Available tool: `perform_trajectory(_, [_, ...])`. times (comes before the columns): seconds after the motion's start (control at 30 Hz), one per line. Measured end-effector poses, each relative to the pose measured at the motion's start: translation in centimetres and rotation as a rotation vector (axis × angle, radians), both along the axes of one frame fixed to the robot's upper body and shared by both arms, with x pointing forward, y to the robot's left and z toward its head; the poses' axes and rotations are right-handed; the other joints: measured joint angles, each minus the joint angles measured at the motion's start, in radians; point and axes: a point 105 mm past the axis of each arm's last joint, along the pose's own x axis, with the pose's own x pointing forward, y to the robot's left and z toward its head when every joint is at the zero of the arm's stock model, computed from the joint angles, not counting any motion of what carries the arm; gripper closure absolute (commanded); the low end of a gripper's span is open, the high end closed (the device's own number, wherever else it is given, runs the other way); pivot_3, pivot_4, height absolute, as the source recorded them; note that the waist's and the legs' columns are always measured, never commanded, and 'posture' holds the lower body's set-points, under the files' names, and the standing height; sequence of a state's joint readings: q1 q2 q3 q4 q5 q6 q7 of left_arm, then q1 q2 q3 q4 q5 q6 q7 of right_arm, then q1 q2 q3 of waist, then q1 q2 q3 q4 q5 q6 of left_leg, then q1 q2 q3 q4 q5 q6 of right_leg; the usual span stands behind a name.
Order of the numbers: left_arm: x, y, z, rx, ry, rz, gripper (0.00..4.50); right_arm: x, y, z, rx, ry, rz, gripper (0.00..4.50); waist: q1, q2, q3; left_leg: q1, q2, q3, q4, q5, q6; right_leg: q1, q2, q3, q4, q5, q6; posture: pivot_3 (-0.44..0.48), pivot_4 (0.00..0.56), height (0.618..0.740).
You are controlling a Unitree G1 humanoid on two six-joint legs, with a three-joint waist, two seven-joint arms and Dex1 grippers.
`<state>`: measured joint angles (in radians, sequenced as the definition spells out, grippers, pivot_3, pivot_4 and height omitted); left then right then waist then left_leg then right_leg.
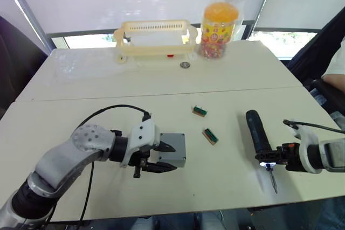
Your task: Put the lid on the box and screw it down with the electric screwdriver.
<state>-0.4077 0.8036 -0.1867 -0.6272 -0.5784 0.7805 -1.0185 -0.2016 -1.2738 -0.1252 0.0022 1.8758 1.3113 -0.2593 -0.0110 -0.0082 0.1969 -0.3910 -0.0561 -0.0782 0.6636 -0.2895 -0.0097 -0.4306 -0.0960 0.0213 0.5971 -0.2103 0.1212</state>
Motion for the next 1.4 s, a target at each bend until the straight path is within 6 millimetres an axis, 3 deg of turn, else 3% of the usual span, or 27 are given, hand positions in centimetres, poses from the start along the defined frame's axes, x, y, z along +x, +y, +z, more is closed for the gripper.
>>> perform_trajectory(0.07, [0.3,0.2,-0.3,0.001,0.014,0.016,2.29,0.3,-0.3,-0.2,-0.019,-0.004,-0.007,2.77,0.001,0.000,0.000,0.000,0.000,0.000,0.000,0.000,0.000,0.000,0.000,0.000,0.000,0.000,0.000,0.000,0.150,0.740])
perform_trajectory(0.23, [1.1,0.5,-0.6,-0.008,0.029,0.062,2.22,0.7,-0.1,-0.5,-0.042,-0.017,0.015,0.26,0.001,0.000,0.000,0.000,0.000,0.000,0.000,0.000,0.000,0.000,0.000,0.000,0.000,0.001,0.002,0.000,0.150,0.740])
perform_trajectory(0.27, [1.3,0.7,-0.7,-0.011,0.033,0.075,2.22,0.8,-0.1,-0.4,-0.043,-0.022,0.022,0.06,0.001,0.000,0.000,0.000,0.000,-0.001,0.000,0.000,0.000,0.000,0.000,0.000,0.000,0.001,0.002,0.000,0.150,0.740])
perform_trajectory(0.43, [3.1,2.1,0.0,-0.083,0.035,0.207,2.22,2.3,0.0,0.4,-0.112,-0.133,0.048,0.06,-0.001,0.001,0.000,0.000,0.000,-0.002,0.000,0.000,0.000,0.000,0.000,0.000,0.001,0.002,0.003,0.000,0.150,0.740])
perform_trajectory(0.53, [5.2,4.2,0.5,-0.145,0.034,0.375,2.22,4.7,1.1,4.5,-0.150,-0.369,0.123,0.06,-0.005,0.003,0.000,0.001,0.000,-0.001,0.000,0.000,0.000,-0.001,0.001,0.000,0.002,0.002,0.004,0.000,0.150,0.740])
perform_trajectory(0.57, [5.9,5.3,0.2,-0.163,0.042,0.447,2.22,5.5,2.4,6.9,-0.143,-0.508,0.185,0.06,-0.005,0.003,0.000,0.001,0.001,-0.002,0.000,0.000,0.000,-0.001,0.002,-0.001,0.001,0.002,0.004,0.000,0.150,0.740])
perform_trajectory(0.63, [6.1,6.2,-0.7,-0.176,0.074,0.516,2.22,5.5,5.0,8.8,-0.124,-0.672,0.317,0.06,-0.001,0.002,-0.001,0.000,0.001,-0.003,-0.001,0.000,0.000,-0.001,0.003,-0.003,0.001,0.002,0.004,0.000,0.150,0.740])
perform_trajectory(0.7, [6.1,6.5,-1.9,-0.176,0.107,0.555,2.22,4.5,8.0,7.9,-0.093,-0.728,0.455,0.06,0.004,0.000,-0.002,0.000,0.001,-0.005,-0.001,-0.001,0.000,-0.001,0.002,-0.004,0.002,0.002,0.004,0.000,0.150,0.740])
perform_trajectory(0.83, [6.8,7.1,-4.7,-0.137,0.140,0.650,2.22,3.0,12.2,2.2,-0.060,-0.695,0.614,0.06,0.021,-0.001,-0.002,-0.001,-0.001,-0.005,0.000,0.000,-0.001,-0.002,-0.002,-0.002,0.002,0.003,0.004,0.000,0.150,0.740])
perform_trajectory(0.9, [6.8,7.1,-5.0,-0.132,0.141,0.665,2.22,3.0,12.6,0.9,-0.095,-0.705,0.632,0.06,0.025,-0.001,-0.002,-0.001,-0.002,-0.004,0.003,0.000,-0.001,0.000,-0.002,0.000,0.000,0.003,0.004,0.000,0.150,0.740])
perform_trajectory(1.3, [5.3,3.7,-6.0,-0.091,0.178,0.515,2.22,2.9,15.2,-2.0,-0.160,-0.752,0.726,0.06,0.022,-0.001,-0.003,0.001,-0.001,-0.004,0.002,0.001,-0.003,0.000,-0.001,-0.001,0.002,0.006,0.004,0.000,0.150,0.740])
perform_trajectory(1.4, [5.7,3.4,-6.5,-0.063,0.180,0.485,2.22,2.9,15.3,-2.5,-0.183,-0.747,0.762,0.06,0.025,-0.001,-0.003,0.001,-0.001,-0.004,0.002,0.001,-0.003,0.000,-0.001,-0.001,0.002,0.006,0.003,0.000,0.150,0.740])
